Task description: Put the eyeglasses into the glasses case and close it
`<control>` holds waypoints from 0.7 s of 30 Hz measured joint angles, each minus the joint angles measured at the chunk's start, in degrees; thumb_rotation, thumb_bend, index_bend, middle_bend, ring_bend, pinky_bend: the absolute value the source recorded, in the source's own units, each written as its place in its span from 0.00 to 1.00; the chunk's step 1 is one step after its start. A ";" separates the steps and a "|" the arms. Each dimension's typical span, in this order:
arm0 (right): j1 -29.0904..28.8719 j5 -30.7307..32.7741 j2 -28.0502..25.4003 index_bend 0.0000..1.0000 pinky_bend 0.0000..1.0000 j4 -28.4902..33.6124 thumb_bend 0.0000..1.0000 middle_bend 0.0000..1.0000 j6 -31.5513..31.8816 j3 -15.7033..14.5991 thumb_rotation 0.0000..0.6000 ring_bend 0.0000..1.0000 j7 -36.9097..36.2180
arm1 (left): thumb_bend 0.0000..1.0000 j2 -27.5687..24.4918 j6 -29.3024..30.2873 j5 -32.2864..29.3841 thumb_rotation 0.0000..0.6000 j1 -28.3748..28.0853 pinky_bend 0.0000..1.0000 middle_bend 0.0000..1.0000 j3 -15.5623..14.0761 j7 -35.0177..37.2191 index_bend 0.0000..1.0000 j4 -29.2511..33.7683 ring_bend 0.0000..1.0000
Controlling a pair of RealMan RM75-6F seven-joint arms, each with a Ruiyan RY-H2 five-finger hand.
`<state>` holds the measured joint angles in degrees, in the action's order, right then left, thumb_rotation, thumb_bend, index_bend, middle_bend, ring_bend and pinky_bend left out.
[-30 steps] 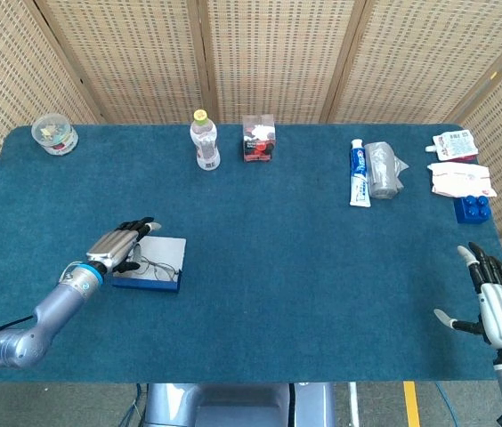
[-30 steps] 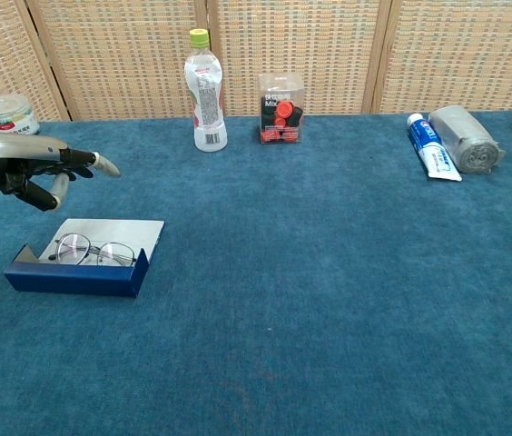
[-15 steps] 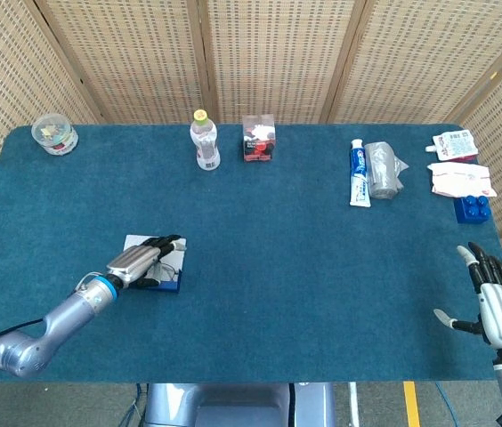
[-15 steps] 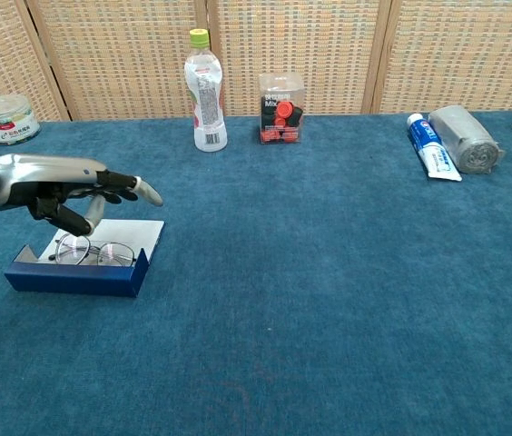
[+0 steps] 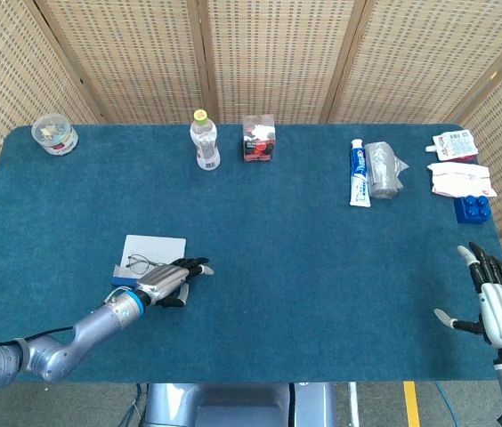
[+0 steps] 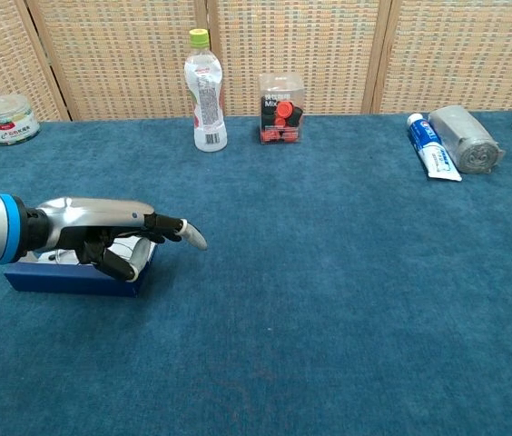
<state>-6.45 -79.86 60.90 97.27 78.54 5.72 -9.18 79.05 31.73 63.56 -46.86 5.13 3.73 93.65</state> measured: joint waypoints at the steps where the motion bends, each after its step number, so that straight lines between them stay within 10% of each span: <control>1: 0.00 -0.01 0.01 0.00 0.00 -0.01 0.00 0.00 0.01 0.00 1.00 0.00 -0.01 | 0.97 0.04 0.11 0.03 1.00 -0.01 0.00 0.00 -0.14 -0.13 0.14 0.11 0.00; 21: -0.02 0.04 0.00 0.00 0.00 0.10 0.00 0.00 0.01 0.02 1.00 0.00 0.14 | 0.97 -4.47 -1.16 4.07 1.00 0.66 0.00 0.00 -3.31 1.75 0.14 5.65 0.00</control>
<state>-6.47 -79.81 60.91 97.38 78.56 5.74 -9.04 74.57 30.57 67.63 -46.20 1.82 5.48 99.30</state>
